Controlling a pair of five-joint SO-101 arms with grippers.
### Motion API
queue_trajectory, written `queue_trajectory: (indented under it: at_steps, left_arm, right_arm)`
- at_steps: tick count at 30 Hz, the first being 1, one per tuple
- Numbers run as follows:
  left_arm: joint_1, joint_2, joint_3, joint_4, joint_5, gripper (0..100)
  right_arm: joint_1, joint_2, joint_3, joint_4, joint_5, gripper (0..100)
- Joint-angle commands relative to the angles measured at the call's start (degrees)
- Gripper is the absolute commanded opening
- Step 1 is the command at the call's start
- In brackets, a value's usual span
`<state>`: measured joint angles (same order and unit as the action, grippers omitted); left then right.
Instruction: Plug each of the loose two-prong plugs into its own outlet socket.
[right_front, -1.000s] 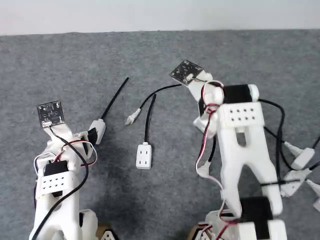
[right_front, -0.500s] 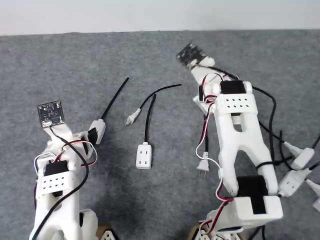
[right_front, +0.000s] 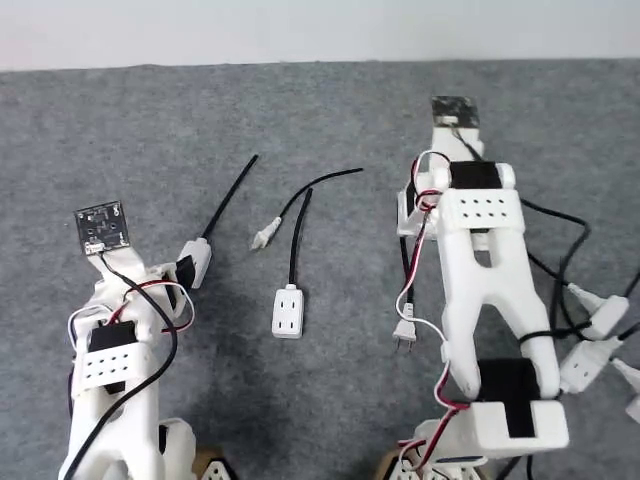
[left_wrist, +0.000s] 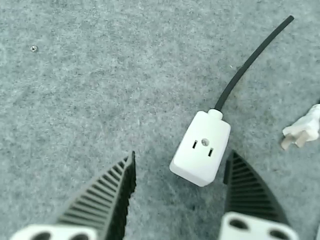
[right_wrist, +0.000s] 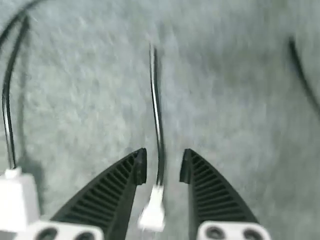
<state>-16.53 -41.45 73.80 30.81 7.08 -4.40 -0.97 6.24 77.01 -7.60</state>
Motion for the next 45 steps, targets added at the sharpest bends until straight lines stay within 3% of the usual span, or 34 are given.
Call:
queue_trajectory:
  at_steps: [1,10,17,26,35,39,45]
  left_arm:
    - [0.18,-1.49,-0.57,-1.32,-0.44,27]
    - [0.35,-1.49,-0.48,-1.23,-2.46,27]
    - [0.35,-1.41,-0.48,-1.23,-2.46,27]
    - [0.35,-1.23,-0.48,-1.23,-2.55,27]
    - [0.44,-1.23,-0.48,-1.41,-2.64,27]
    - [0.53,-1.23,-0.48,-1.32,-2.64,27]
    - [0.62,-1.23,-0.48,-1.23,-2.64,27]
  right_arm:
    - [0.13,-7.34,2.46,1.54,-2.73,9.1]
    - [-0.57,-22.81,28.13,-10.15,-0.18,9.1]
    - [-1.71,-19.38,37.36,-17.1,0.44,9.4]
    - [-4.62,-6.99,38.51,-22.73,0.44,9.2]
    - [-4.18,-6.11,37.54,-22.64,0.53,8.8]
    - [-4.18,-5.93,37.45,-23.16,0.88,0.3]
    - [-4.18,-2.68,34.64,-20.97,1.14,0.8]
